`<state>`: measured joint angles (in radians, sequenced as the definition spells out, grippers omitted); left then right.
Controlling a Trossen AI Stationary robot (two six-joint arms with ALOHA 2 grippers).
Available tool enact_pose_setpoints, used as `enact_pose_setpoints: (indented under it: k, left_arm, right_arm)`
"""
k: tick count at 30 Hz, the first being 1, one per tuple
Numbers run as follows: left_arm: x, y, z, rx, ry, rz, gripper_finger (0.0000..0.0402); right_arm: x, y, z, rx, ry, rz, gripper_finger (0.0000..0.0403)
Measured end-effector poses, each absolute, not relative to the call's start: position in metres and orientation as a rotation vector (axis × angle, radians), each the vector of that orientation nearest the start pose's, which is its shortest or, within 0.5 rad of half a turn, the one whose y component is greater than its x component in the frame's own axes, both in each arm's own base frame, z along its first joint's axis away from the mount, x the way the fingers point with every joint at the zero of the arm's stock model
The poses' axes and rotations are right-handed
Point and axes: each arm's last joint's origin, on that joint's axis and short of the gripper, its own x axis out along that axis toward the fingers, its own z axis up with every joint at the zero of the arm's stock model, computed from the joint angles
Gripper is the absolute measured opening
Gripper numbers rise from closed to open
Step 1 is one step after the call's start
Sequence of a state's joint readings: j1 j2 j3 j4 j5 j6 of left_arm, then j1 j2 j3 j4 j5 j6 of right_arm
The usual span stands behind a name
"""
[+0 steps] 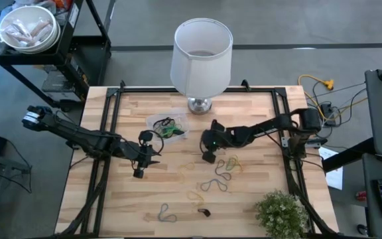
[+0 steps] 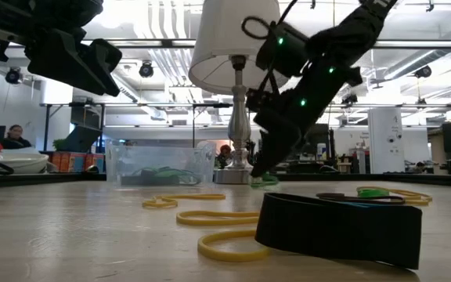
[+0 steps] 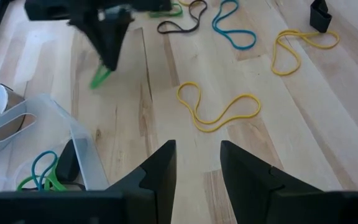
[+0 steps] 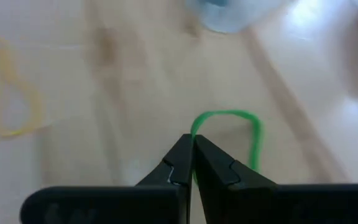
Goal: Pick and place rubber bands into bin
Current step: Put the green rubber band into the transparent bin
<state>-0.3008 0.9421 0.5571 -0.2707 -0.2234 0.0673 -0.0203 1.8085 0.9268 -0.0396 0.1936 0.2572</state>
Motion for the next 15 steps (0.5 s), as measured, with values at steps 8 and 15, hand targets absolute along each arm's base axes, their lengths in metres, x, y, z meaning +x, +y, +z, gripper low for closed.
enact_pose_setpoints:
  k: [8,15]
  left_arm:
    - [0.184,-0.050,0.222,0.235,0.631,-0.096,0.0109]
    - [0.184,-0.050,0.222,0.235,0.631,-0.096,0.0109]
  right_arm:
    - [0.340,0.009,0.156,0.094,0.815,-0.245,0.0008]
    - [0.342,0.030,0.180,-0.028,0.681,-0.175,0.0008]
